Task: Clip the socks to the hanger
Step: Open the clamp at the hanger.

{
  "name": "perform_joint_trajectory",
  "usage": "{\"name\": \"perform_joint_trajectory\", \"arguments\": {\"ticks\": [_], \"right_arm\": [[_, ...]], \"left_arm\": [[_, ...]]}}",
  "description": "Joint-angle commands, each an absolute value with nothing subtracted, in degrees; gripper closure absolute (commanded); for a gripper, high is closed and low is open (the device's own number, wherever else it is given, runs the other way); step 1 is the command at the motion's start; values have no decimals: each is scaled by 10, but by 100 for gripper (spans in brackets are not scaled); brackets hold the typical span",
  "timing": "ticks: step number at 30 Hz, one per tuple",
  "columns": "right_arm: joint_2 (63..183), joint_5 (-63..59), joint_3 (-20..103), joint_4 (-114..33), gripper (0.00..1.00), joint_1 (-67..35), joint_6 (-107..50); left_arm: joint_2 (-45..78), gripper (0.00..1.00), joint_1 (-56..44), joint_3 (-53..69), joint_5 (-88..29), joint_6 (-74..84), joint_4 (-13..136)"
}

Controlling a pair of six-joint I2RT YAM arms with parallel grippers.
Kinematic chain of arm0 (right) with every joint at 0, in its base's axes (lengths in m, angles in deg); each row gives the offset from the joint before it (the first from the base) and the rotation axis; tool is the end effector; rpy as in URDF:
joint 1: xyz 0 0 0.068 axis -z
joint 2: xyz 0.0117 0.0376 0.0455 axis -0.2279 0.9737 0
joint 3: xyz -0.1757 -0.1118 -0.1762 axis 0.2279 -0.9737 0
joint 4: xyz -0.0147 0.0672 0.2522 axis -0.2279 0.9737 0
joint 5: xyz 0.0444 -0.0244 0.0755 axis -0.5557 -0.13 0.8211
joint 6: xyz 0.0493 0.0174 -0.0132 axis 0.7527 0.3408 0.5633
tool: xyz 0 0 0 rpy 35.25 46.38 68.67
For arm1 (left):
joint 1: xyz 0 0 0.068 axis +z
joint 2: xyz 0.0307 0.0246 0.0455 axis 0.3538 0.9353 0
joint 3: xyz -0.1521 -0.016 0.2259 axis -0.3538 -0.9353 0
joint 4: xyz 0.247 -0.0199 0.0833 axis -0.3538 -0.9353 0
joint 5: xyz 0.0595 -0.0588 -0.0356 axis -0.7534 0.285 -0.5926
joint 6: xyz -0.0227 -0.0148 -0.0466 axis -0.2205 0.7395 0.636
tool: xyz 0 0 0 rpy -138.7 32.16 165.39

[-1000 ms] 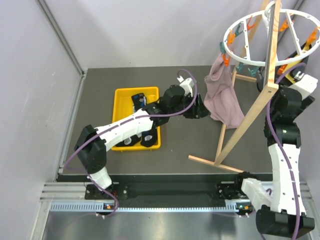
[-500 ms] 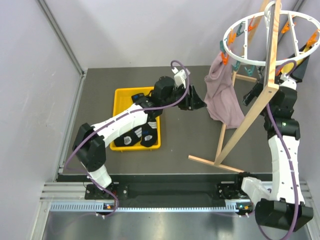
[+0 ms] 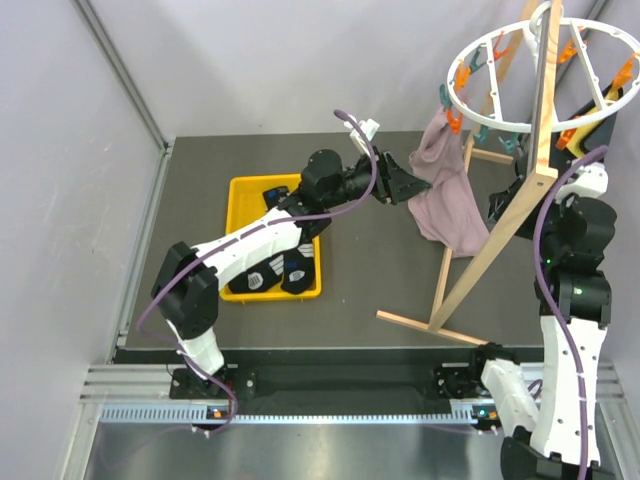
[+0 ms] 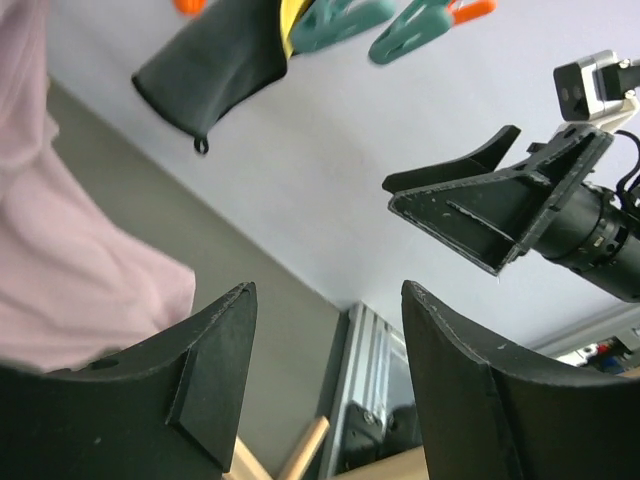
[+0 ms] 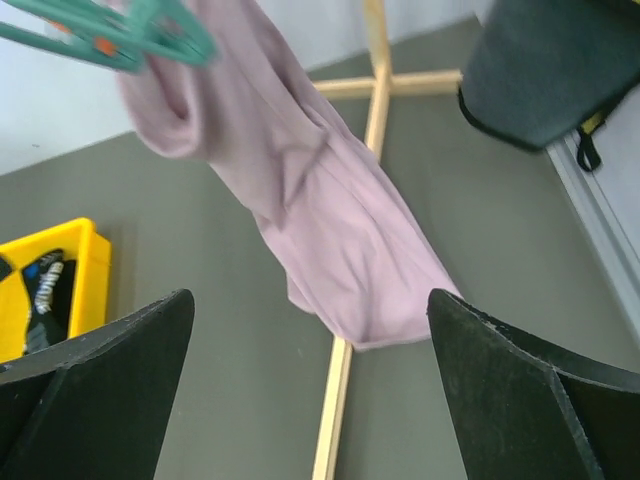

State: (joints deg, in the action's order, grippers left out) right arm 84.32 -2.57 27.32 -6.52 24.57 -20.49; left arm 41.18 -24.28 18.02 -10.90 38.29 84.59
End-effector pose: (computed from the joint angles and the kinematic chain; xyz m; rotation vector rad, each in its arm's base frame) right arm 0.1406 -0.0241 0.3986 0.3367 1.8141 0.1471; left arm 0.2871 -0.3101 0.3707 0.4442 1.6092 -1.5756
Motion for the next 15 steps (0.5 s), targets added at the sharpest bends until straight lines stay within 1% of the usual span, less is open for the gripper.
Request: {"name": "perform_joint_trajectory", "arguments": {"ticks": [1, 5, 9, 11, 13, 15], "right_arm": [[859, 36, 312, -129, 0, 255, -228], [849, 88, 327, -171, 1, 255, -238], [872, 103, 355, -181, 10, 254, -257], [884, 112, 360, -198, 16, 254, -264], [889, 126, 365, -212, 19, 255, -270], [896, 143, 369, -231, 20, 255, -280]], "left_arm": [[421, 36, -251, 193, -138, 356, 977], [430, 37, -259, 194, -161, 341, 1015], [432, 39, -266, 202, -164, 328, 1004], [423, 39, -267, 191, -169, 319, 1001], [413, 39, -267, 172, -180, 309, 993], [397, 39, -268, 157, -196, 300, 986]]}}
